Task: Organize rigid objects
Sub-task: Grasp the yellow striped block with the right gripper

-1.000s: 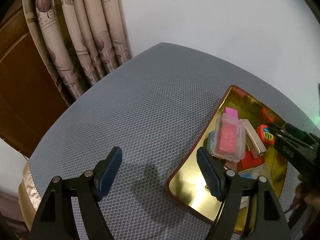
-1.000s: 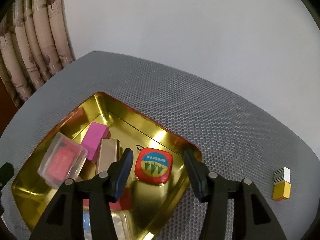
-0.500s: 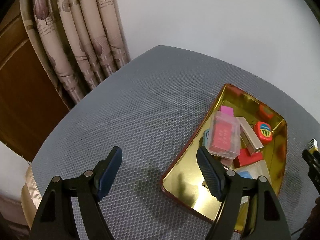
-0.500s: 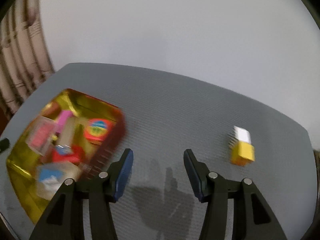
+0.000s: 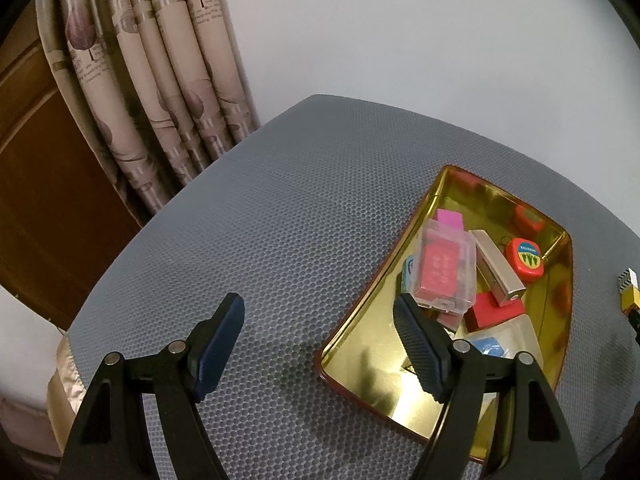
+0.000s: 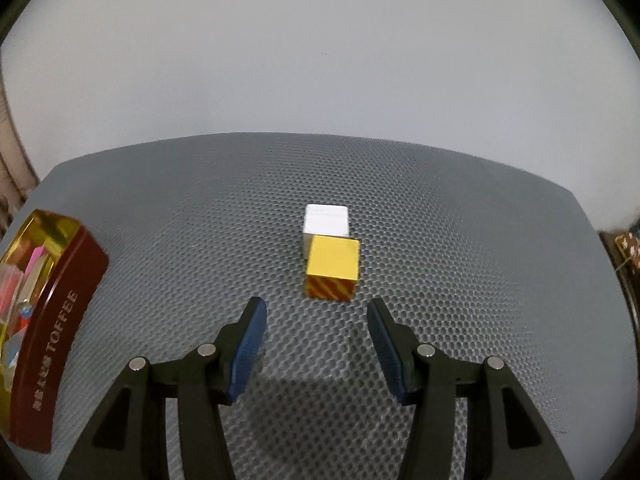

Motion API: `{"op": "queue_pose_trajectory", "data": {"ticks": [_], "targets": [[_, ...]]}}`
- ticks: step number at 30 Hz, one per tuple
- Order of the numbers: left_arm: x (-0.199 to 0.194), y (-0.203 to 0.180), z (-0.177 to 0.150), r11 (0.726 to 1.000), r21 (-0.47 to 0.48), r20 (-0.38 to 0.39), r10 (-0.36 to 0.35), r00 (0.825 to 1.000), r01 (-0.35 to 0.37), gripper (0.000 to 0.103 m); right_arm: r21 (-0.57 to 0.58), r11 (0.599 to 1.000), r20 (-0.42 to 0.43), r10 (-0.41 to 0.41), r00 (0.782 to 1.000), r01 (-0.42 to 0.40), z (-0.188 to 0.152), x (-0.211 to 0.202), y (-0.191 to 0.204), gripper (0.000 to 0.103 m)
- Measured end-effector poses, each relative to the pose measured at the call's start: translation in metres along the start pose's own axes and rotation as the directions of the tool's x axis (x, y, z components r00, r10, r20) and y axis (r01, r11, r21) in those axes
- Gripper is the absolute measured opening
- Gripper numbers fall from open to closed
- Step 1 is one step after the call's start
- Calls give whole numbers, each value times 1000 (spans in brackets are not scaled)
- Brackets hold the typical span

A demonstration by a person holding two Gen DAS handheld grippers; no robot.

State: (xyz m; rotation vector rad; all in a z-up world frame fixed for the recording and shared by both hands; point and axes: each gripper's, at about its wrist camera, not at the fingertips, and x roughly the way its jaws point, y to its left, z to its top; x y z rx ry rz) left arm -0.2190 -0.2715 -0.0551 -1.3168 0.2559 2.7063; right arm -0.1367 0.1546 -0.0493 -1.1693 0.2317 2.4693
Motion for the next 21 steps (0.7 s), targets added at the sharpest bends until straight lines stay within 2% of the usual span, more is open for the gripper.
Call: {"op": "queue_pose_trajectory", "data": {"ticks": [7, 14, 15, 17, 21], "targets": [[0, -9, -2, 1000, 30, 7, 8, 1000, -9, 74, 21, 999, -14, 36, 999, -36, 10, 22, -3, 54], [2, -13, -2, 999, 49, 10, 15, 1000, -15, 74, -4, 1000, -7, 1, 1000, -2, 16, 37, -1, 53], [2, -14, -2, 999, 52, 11, 14, 1000, -15, 74, -6, 1000, -6, -3, 1000, 3, 16, 38, -2, 52], [2, -17, -2, 998, 62, 15, 21, 1000, -22, 74, -18, 1000, -15, -14, 1000, 14, 17, 42, -1, 33], [0, -24, -5, 997, 80, 17, 15, 1000, -16, 74, -23, 1000, -7, -12, 1000, 12, 19, 42, 7, 31]]}}
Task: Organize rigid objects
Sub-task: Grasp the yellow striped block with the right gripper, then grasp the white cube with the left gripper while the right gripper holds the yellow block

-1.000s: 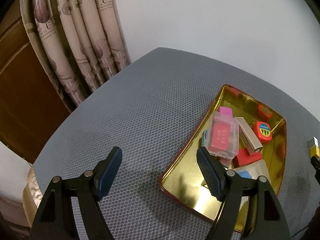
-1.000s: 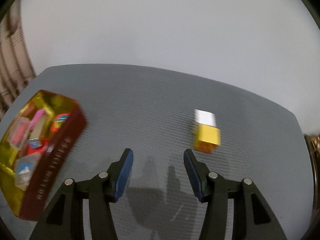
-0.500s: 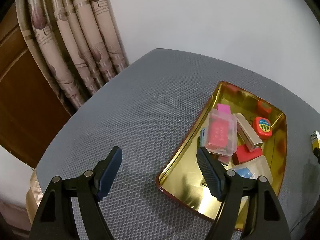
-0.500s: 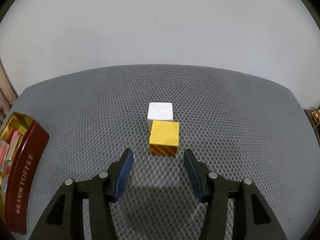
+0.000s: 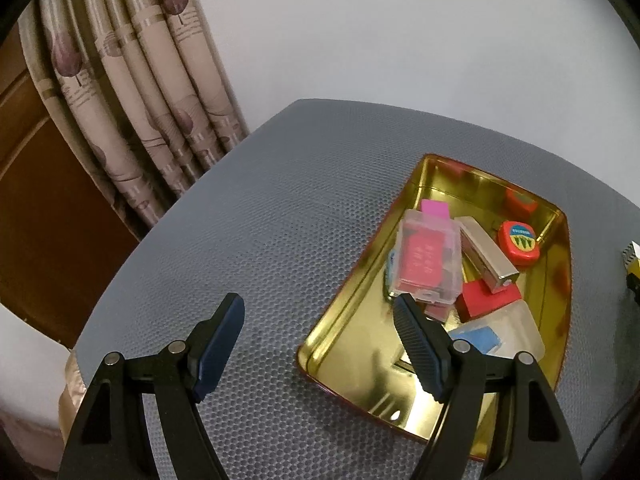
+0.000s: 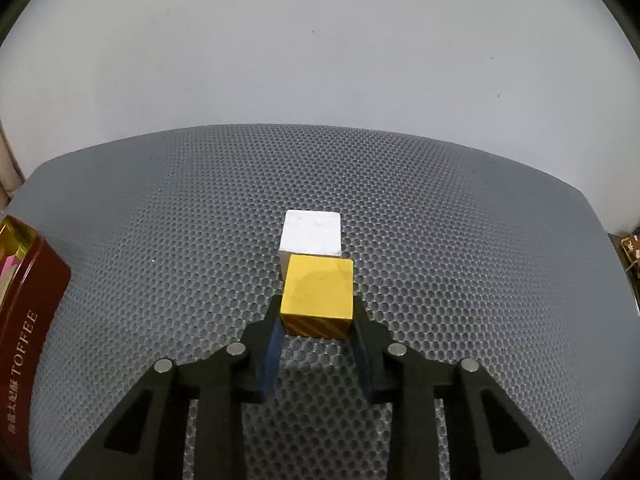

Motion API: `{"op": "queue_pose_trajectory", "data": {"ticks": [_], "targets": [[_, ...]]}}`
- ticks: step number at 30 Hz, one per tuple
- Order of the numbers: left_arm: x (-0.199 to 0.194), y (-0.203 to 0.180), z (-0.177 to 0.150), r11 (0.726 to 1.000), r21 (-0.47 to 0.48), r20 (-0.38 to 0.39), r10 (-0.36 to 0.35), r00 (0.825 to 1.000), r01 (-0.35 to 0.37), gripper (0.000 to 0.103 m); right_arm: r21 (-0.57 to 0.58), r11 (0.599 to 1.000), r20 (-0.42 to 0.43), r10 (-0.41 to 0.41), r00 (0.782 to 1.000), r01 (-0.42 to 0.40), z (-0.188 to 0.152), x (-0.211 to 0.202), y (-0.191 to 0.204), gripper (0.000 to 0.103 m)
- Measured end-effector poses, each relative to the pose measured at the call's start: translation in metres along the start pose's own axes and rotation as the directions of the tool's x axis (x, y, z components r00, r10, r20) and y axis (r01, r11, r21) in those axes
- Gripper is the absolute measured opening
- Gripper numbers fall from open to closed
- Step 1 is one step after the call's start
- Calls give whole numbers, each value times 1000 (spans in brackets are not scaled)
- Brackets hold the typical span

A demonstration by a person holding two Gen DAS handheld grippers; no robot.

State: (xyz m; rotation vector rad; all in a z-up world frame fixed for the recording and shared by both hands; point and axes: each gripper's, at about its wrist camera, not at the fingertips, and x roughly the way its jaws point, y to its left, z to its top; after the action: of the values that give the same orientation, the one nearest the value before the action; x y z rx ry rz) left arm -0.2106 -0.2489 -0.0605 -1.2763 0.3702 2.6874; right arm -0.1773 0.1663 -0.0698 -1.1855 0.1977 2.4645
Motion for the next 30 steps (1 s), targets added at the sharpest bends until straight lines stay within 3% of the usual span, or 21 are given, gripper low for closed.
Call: {"op": "queue_pose_trajectory", "data": {"ticks": [11, 18, 24, 30], "targets": [[-21, -21, -4, 997, 76, 48, 7, 999, -10, 74, -19, 1000, 6, 6, 1000, -6, -10, -9, -18, 31], [-37, -51, -5, 994, 102, 37, -37, 999, 33, 74, -47, 999, 4, 1, 1000, -1, -15, -12, -37, 31], [-51, -107, -10, 977, 201, 53, -87, 995, 75, 74, -48, 999, -2, 6, 1000, -6, -16, -13, -49, 31], [-58, -185, -10, 933, 317, 40, -195, 980, 173, 74, -53, 999, 6, 8, 1000, -8, -15, -11, -46, 31]]}}
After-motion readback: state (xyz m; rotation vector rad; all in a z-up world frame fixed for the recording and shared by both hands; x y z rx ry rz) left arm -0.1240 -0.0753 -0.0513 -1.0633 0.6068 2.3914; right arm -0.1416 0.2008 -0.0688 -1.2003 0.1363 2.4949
